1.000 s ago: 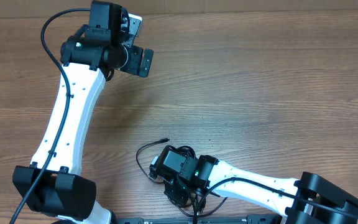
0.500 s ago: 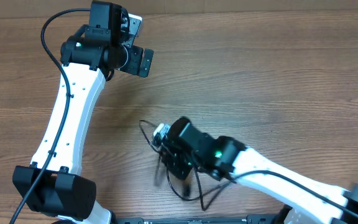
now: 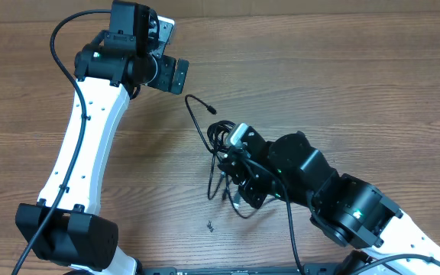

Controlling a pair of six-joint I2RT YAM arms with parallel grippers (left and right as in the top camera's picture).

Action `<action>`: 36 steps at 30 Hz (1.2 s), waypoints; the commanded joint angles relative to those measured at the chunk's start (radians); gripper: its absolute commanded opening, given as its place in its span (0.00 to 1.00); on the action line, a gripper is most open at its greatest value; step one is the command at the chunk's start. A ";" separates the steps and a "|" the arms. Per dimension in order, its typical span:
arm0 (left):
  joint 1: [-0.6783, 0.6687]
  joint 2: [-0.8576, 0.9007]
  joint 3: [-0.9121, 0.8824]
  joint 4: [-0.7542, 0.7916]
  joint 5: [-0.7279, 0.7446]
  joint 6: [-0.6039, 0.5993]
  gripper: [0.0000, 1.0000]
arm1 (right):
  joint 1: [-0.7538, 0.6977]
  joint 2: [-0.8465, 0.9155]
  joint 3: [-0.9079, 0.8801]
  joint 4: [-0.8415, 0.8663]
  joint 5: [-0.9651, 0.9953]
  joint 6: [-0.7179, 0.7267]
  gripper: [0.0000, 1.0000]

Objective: Untangle cables

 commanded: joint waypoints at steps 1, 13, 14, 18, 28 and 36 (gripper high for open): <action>-0.001 -0.003 -0.003 0.004 -0.006 -0.013 1.00 | -0.013 -0.023 0.029 0.005 0.014 -0.010 0.04; -0.001 -0.003 -0.003 -0.081 0.468 0.250 0.99 | -0.021 -0.023 0.029 -0.031 0.022 -0.077 0.04; -0.002 -0.003 -0.003 -0.099 0.531 0.316 1.00 | -0.026 -0.023 0.029 -0.045 0.022 -0.083 0.04; -0.002 -0.004 -0.003 -0.193 0.654 0.577 1.00 | -0.055 -0.023 0.029 -0.087 0.021 -0.083 0.04; -0.002 -0.004 -0.003 -0.319 0.906 0.966 0.99 | -0.072 -0.019 0.029 -0.098 -0.053 -0.124 0.04; -0.016 -0.004 -0.003 -0.574 0.966 1.469 1.00 | -0.072 -0.008 0.029 -0.089 -0.085 -0.123 0.04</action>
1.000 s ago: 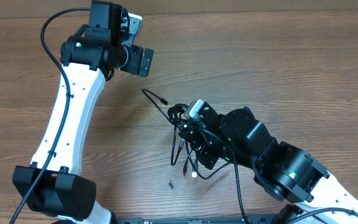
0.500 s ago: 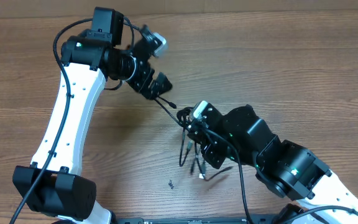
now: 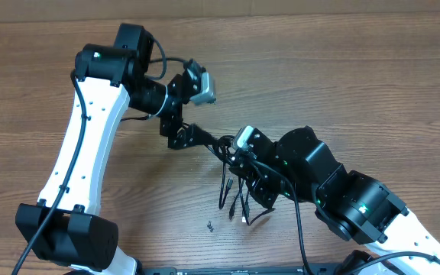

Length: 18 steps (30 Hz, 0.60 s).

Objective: Untangle cables

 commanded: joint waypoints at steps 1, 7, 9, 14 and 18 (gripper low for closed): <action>-0.015 -0.004 -0.003 -0.113 0.071 0.430 0.99 | -0.004 -0.005 0.029 0.019 -0.020 -0.011 0.04; -0.031 -0.004 -0.004 -0.192 0.074 0.645 1.00 | -0.004 -0.005 0.029 0.065 -0.091 -0.011 0.04; -0.047 -0.004 -0.004 -0.191 0.070 0.665 1.00 | -0.004 -0.005 0.029 0.069 -0.099 -0.011 0.04; -0.066 -0.004 -0.004 -0.187 0.071 0.666 0.98 | -0.004 -0.005 0.029 0.070 -0.098 -0.010 0.04; -0.096 -0.004 -0.004 -0.187 0.067 0.667 0.84 | -0.004 -0.002 0.029 0.094 -0.090 -0.011 0.04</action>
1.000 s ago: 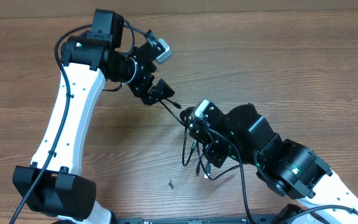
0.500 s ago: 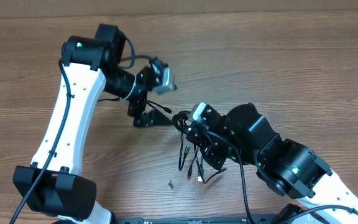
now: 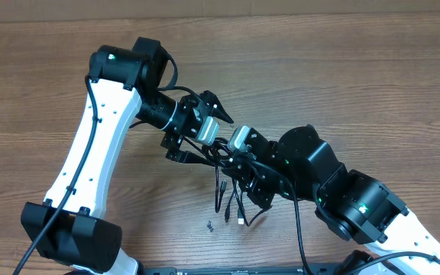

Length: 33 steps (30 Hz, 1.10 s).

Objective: Untangle cables

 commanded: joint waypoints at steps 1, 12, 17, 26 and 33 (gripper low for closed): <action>-0.033 -0.004 -0.004 -0.001 0.034 0.033 0.77 | -0.003 0.000 0.029 0.035 -0.003 -0.011 0.04; -0.054 -0.004 -0.004 0.007 0.014 0.029 0.04 | -0.016 0.043 0.029 0.057 0.002 -0.002 0.04; -0.054 -0.004 -0.004 0.003 0.001 0.000 0.32 | -0.016 0.043 0.029 0.069 -0.007 -0.002 0.04; -0.054 -0.004 -0.004 -0.003 -0.100 -0.043 0.22 | -0.016 0.043 0.029 0.086 -0.009 -0.002 0.04; -0.055 -0.004 -0.004 -0.007 -0.117 -0.051 0.08 | -0.016 0.043 0.029 0.113 -0.009 -0.003 0.04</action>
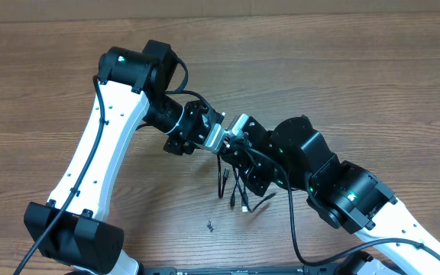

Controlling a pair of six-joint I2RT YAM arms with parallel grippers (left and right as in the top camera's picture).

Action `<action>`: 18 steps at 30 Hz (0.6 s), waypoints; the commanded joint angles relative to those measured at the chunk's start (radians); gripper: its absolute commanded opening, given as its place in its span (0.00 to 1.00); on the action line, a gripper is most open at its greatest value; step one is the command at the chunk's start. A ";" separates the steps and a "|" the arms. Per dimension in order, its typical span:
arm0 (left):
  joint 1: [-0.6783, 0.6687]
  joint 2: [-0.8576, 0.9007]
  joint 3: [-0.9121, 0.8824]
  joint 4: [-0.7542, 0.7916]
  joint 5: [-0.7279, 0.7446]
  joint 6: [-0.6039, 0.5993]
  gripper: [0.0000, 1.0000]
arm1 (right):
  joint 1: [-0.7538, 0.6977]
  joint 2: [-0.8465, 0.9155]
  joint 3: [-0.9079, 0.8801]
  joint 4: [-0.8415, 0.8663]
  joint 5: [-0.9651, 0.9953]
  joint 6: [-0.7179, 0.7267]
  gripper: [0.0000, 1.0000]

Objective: Untangle cables

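Note:
A tangle of thin black cables (237, 186) hangs near the table's middle, with several plug ends dangling toward the front. My right gripper (234, 153) is shut on the top of the bundle and holds it up. My left gripper (214, 136) reaches in from the left and meets the bundle's top right beside the right gripper. Its fingers are hidden behind its own body and the wrist camera, so their state does not show.
The wooden table (373, 84) spreads all around. A tiny dark scrap (209, 225) lies in front of the cables. The left arm's white link (101, 153) crosses the left side; the right arm's base link (350, 198) fills the front right.
My left gripper has moved a little lower and to the right, tight against the top of the bundle next to the right gripper. The cable ends have shifted slightly right.
At first my left gripper was far back, away from the cables, while the right one held the bundle. Then the left had come down beside the cable's loose end. Later it stood spread at the bundle's top, and now it presses in there.

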 commanded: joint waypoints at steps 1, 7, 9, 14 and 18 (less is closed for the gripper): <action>-0.009 -0.004 -0.003 0.005 -0.044 -0.014 0.04 | 0.011 -0.014 0.029 0.051 -0.054 -0.007 0.04; 0.000 -0.004 -0.002 0.018 0.017 -0.036 0.04 | 0.011 -0.014 0.029 0.043 -0.050 -0.008 0.06; 0.017 -0.004 -0.002 0.050 0.053 -0.103 0.04 | 0.011 -0.014 0.029 0.043 -0.050 -0.008 0.13; 0.085 -0.004 -0.002 0.110 0.163 -0.243 0.04 | 0.011 -0.014 0.029 0.044 -0.049 -0.008 0.07; 0.121 -0.004 -0.002 0.109 0.194 -0.254 0.04 | 0.011 -0.014 0.029 0.053 -0.048 -0.008 0.17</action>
